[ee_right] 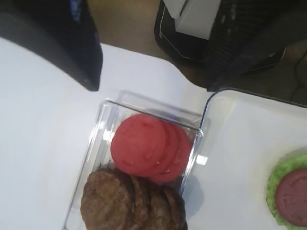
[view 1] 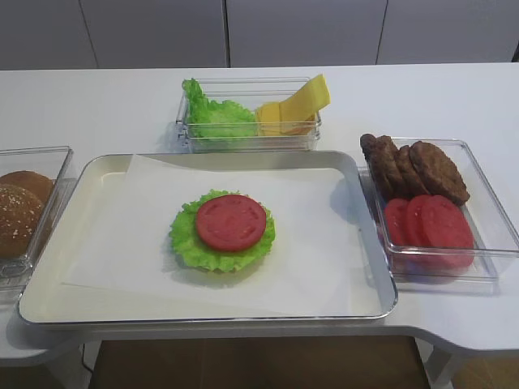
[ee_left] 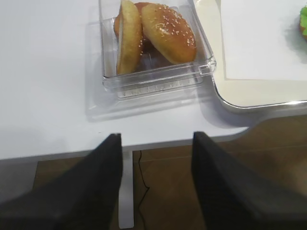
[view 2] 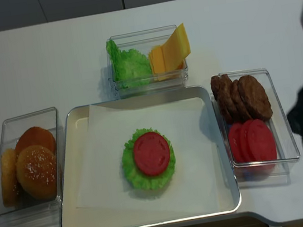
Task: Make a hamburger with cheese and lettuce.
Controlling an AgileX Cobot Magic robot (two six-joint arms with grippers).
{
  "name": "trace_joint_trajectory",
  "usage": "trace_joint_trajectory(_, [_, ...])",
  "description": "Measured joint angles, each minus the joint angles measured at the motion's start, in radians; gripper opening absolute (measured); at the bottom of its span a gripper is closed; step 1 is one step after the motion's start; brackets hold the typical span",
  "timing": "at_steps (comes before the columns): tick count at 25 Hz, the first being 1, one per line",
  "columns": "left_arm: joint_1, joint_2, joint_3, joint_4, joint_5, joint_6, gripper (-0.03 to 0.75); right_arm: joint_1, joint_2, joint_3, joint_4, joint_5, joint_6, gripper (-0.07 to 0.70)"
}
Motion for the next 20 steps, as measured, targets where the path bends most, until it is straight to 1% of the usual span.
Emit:
trace_joint_trajectory(5, [0.000, 0.000, 0.000, 0.000, 0.000, 0.000, 0.353, 0.000, -0.138, 0.092, 0.012, 0.005, 0.007, 0.517])
trace_joint_trajectory(10, [0.000, 0.000, 0.000, 0.000, 0.000, 0.000, 0.353, 0.000, -0.244, 0.177, 0.056, 0.010, 0.007, 0.517])
trace_joint_trajectory(20, [0.000, 0.000, 0.000, 0.000, 0.000, 0.000, 0.353, 0.000, -0.404, 0.317, 0.070, 0.010, 0.007, 0.516])
